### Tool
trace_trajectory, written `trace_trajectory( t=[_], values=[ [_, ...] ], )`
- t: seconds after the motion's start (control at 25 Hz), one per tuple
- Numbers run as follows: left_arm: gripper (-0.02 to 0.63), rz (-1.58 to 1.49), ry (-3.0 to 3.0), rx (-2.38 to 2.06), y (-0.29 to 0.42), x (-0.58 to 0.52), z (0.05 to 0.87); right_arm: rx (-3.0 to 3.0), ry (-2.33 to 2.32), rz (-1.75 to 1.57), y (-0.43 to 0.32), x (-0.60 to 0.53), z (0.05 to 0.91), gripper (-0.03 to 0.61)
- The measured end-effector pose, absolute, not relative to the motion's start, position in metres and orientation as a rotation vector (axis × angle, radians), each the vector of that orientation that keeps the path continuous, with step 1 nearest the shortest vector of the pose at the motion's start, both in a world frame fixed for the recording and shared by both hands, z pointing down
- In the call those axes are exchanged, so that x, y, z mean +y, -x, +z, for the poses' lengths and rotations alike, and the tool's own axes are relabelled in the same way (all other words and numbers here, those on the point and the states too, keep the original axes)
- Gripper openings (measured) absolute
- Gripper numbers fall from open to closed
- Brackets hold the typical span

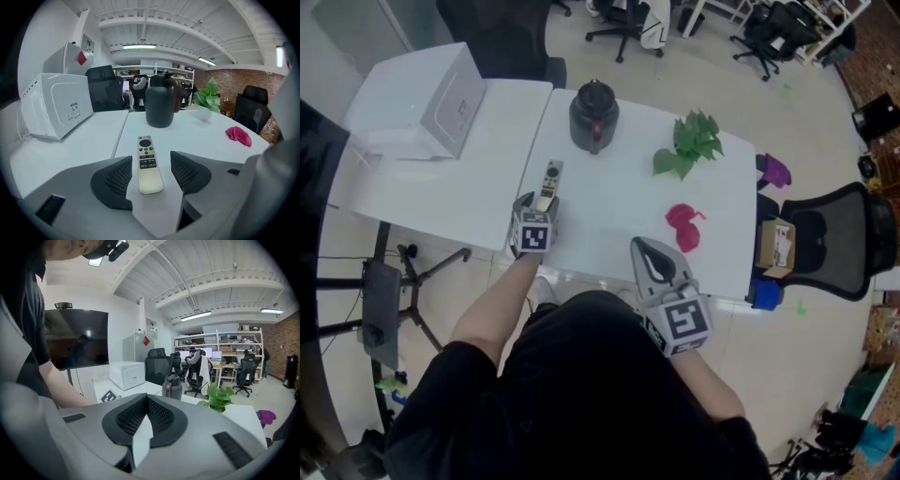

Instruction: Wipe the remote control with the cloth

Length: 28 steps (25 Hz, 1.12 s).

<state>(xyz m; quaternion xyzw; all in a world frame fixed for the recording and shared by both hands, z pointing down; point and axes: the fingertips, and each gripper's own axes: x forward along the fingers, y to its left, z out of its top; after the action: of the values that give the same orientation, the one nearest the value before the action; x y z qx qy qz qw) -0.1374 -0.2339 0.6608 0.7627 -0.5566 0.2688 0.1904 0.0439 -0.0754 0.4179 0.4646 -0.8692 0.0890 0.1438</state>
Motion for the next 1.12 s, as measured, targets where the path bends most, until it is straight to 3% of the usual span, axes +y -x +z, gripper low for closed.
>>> trace_trajectory(
  t=[0.96,1.12],
  values=[
    [0.258,0.896,-1.972,-1.517,0.135,-0.251,0.720,-2.416,-1.404,0.280,-0.067,-0.069,0.426,0.009],
    [0.217,0.927,-1.955,-1.514,0.136,-0.250,0.723,-2.403,-1.395,0.281,-0.068,-0.066,0.426,0.009]
  ],
)
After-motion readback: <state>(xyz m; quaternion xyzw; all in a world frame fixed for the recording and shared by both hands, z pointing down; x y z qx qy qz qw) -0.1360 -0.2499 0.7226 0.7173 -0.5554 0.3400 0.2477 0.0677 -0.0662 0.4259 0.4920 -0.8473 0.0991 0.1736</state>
